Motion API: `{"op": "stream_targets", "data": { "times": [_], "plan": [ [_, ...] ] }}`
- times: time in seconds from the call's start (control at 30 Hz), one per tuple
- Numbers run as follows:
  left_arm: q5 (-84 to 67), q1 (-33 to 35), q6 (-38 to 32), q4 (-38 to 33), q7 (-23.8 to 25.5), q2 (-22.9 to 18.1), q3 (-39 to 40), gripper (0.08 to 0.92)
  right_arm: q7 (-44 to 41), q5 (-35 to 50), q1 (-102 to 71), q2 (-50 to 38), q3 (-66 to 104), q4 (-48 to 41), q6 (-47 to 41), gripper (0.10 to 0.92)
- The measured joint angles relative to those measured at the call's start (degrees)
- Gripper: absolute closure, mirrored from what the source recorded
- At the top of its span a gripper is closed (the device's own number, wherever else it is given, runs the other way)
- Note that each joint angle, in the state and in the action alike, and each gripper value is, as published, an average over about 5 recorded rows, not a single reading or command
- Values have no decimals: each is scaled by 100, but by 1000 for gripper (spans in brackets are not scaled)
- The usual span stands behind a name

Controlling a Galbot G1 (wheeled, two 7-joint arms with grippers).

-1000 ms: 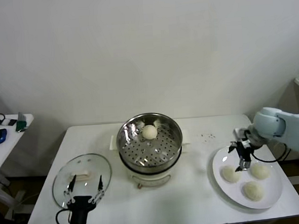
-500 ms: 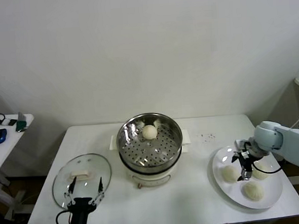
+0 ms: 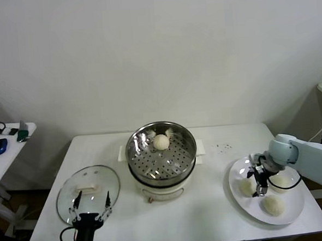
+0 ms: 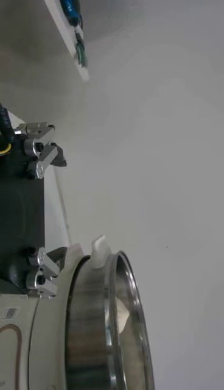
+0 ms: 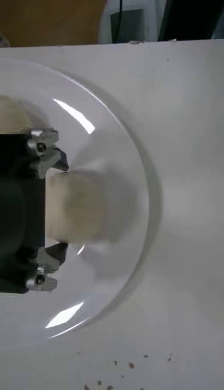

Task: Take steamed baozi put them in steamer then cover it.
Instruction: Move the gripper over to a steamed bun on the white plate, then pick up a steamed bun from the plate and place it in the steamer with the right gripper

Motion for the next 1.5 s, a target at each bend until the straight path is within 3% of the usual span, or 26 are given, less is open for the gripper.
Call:
{"op": "stream_targets", "data": {
  "times": [0.4, 0.73, 1.07, 1.5],
  "plan": [
    [1, 0, -19, -19, 1, -11, 31, 177, -14, 376, 450, -121, -199, 87, -79, 304],
    [41, 4, 1, -99, 13, 26, 129, 177, -74, 1497, 2487, 196, -1459, 49, -113, 304],
    [71, 125, -80, -173, 72, 93, 264, 177, 88, 3041, 4261, 1280, -2484, 26, -345, 304],
    [82, 175, -173, -225, 93, 97, 311, 177, 445, 4154, 4481, 3211, -2655, -425, -721, 304]
  ]
}}
